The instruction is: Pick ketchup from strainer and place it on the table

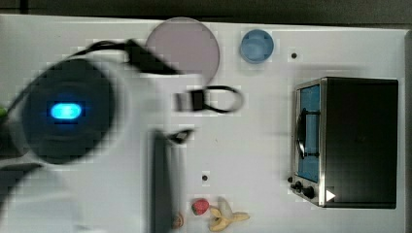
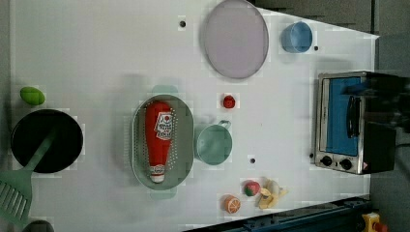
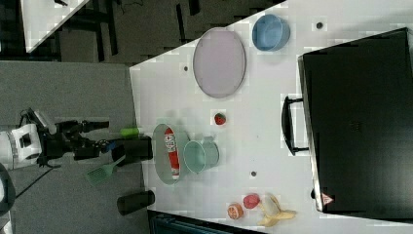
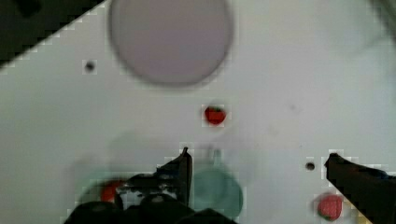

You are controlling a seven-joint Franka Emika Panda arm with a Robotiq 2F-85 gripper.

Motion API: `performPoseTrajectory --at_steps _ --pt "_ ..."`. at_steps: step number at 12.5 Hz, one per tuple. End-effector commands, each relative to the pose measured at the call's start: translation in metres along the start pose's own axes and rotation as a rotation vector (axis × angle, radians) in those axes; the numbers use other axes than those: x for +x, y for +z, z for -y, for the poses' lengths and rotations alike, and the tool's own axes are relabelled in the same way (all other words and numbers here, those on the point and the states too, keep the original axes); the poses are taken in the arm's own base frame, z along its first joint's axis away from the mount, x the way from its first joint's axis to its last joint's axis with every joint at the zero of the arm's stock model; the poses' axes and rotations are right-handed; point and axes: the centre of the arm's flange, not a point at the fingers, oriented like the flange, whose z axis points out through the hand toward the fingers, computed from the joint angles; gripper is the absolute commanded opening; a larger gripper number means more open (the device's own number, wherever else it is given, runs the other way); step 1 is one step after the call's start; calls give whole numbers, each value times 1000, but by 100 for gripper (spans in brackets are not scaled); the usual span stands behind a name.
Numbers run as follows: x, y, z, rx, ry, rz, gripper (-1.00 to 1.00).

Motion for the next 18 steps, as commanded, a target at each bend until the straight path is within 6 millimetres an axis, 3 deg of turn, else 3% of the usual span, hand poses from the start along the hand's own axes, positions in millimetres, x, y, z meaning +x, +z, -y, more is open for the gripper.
performPoseTrajectory --at_steps 1,4,8,12,18 --pt "-73 39 76 -24 -161 65 100" --pt "-130 74 127 -15 -306 107 100" --pt "-193 144 164 34 -432 163 100" --pt "-217 225 165 102 -464 119 100" --pt "-221 319 160 122 -474 87 100"
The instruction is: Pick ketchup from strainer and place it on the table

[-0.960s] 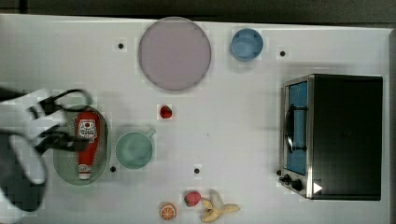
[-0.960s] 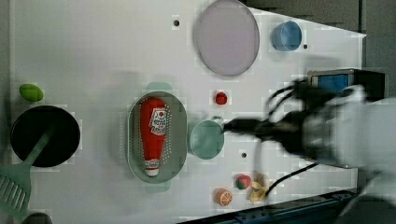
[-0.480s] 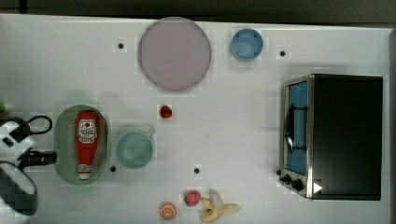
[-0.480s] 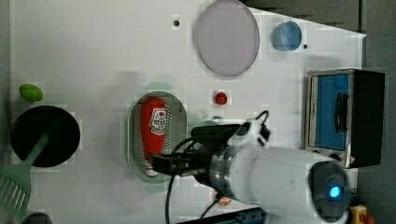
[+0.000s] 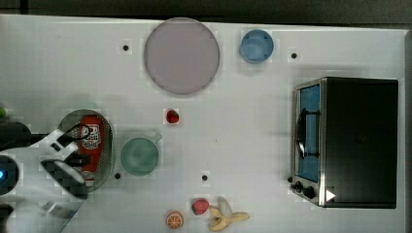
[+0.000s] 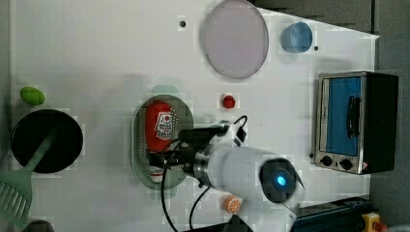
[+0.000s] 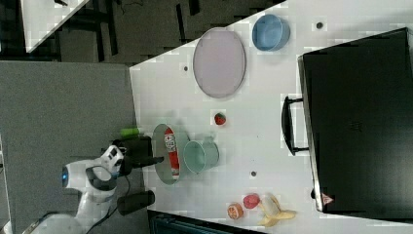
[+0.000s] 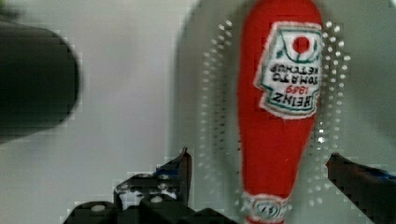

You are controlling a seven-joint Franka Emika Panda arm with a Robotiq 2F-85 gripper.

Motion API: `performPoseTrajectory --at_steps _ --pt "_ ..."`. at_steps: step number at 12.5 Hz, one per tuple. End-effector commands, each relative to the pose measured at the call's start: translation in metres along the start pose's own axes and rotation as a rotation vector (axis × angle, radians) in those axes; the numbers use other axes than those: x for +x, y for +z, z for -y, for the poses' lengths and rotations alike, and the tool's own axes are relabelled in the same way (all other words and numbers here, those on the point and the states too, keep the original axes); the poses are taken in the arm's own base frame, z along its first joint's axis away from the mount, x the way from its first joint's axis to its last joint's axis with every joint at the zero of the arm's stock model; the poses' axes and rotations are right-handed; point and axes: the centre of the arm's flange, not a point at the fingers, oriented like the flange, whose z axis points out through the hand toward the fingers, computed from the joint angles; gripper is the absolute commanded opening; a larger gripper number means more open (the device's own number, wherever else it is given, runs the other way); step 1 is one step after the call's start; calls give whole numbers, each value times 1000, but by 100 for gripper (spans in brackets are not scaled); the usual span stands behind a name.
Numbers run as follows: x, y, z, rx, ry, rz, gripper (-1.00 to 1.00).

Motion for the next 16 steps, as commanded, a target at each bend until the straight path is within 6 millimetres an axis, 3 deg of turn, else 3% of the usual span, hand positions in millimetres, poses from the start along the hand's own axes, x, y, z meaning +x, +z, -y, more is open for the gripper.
performPoseTrajectory --at_steps 1,7,8,10,11,13,16 --pt "21 19 -15 9 104 -17 100" --pt "29 78 -18 3 121 17 100" --pt "31 85 -19 1 129 27 91" --pt "33 92 -20 -1 133 33 42" --pt "33 89 -19 1 132 28 21" --pt "34 73 -15 -5 120 3 21" --pt "31 19 1 -26 122 -42 21"
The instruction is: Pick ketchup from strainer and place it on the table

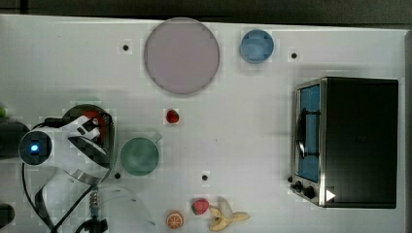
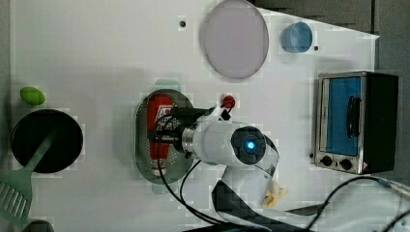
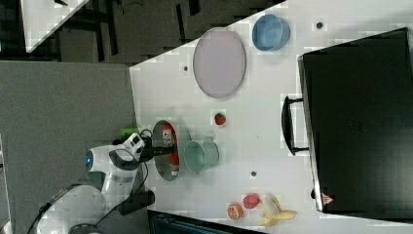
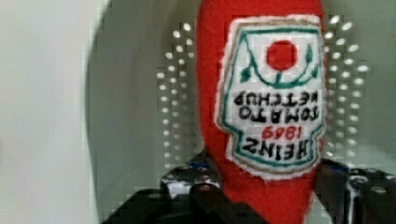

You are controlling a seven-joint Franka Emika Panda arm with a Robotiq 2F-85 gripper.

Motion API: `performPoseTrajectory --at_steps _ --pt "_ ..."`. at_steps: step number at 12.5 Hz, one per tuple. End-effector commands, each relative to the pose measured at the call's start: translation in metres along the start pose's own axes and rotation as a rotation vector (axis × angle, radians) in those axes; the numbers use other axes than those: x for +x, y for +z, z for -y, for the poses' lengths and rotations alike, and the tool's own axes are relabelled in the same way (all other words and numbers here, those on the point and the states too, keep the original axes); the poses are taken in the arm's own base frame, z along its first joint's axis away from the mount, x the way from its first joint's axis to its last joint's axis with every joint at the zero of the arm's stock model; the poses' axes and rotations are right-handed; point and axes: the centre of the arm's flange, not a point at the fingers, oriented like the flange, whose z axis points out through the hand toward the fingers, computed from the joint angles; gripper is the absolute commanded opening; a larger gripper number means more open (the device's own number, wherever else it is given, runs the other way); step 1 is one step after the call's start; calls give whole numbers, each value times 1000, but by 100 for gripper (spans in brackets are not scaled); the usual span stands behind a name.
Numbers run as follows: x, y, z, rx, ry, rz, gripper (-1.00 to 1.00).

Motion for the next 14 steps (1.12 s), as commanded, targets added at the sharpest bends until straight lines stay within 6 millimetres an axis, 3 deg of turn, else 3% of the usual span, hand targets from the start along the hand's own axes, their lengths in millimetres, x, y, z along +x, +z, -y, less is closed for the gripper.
performPoseTrajectory --at_steps 1,4,7,11,14 --pt "-7 -77 25 9 76 -60 21" --pt "5 -145 30 56 208 -50 21" --pt "34 -200 17 12 261 -33 21" --pt "93 -252 -34 -59 327 6 21" --pt "143 -264 -96 -79 354 22 21"
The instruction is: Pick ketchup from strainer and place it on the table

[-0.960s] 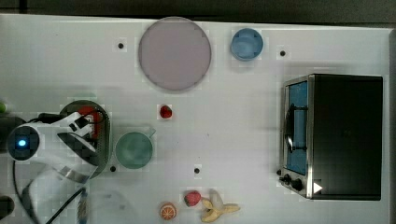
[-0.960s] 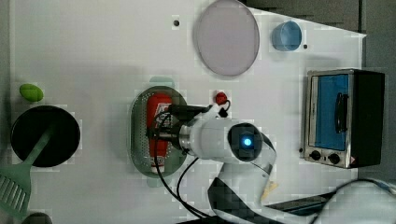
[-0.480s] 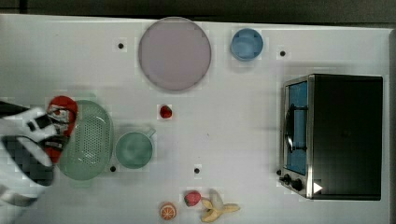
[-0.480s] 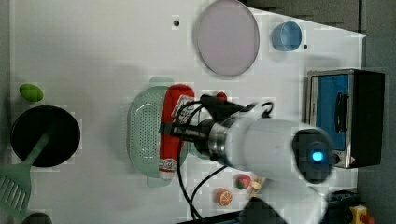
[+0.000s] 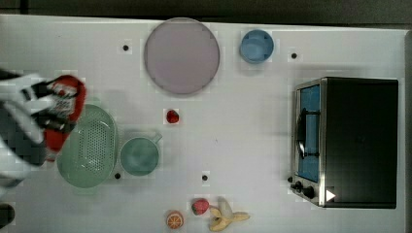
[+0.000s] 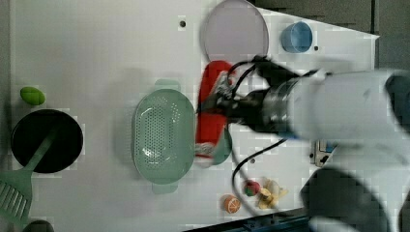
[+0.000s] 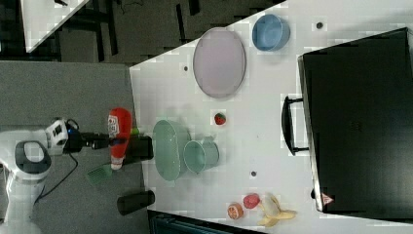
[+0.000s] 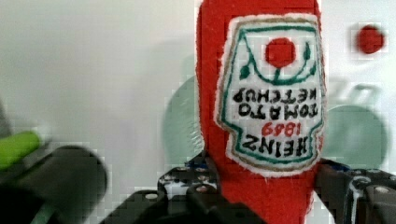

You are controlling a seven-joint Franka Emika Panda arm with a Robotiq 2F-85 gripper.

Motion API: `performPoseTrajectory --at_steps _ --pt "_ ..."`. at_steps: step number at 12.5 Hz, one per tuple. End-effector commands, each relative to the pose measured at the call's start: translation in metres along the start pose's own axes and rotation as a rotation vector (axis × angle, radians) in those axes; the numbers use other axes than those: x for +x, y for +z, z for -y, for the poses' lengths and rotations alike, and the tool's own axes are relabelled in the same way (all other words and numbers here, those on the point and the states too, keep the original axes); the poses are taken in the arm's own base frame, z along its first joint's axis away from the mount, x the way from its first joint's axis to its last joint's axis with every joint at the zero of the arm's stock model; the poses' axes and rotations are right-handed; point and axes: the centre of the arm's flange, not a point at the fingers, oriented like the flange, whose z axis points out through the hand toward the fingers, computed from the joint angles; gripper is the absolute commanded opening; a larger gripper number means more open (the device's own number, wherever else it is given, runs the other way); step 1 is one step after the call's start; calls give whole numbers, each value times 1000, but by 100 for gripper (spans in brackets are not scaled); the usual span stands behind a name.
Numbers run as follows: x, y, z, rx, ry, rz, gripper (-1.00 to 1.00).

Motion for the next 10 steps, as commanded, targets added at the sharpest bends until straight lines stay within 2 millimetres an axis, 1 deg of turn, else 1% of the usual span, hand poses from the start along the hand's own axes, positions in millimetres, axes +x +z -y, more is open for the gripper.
performPoseTrajectory --at_steps 1,3,5,7,9,10 --pt "113 7 -97 -34 118 11 21" --pt "150 12 -146 -66 150 -12 21" --pt "178 16 -193 -111 133 -28 21" --pt "197 20 -231 -132 95 -21 21" --pt "207 25 -259 -146 75 -9 21" --pt "208 30 -270 -154 74 4 21"
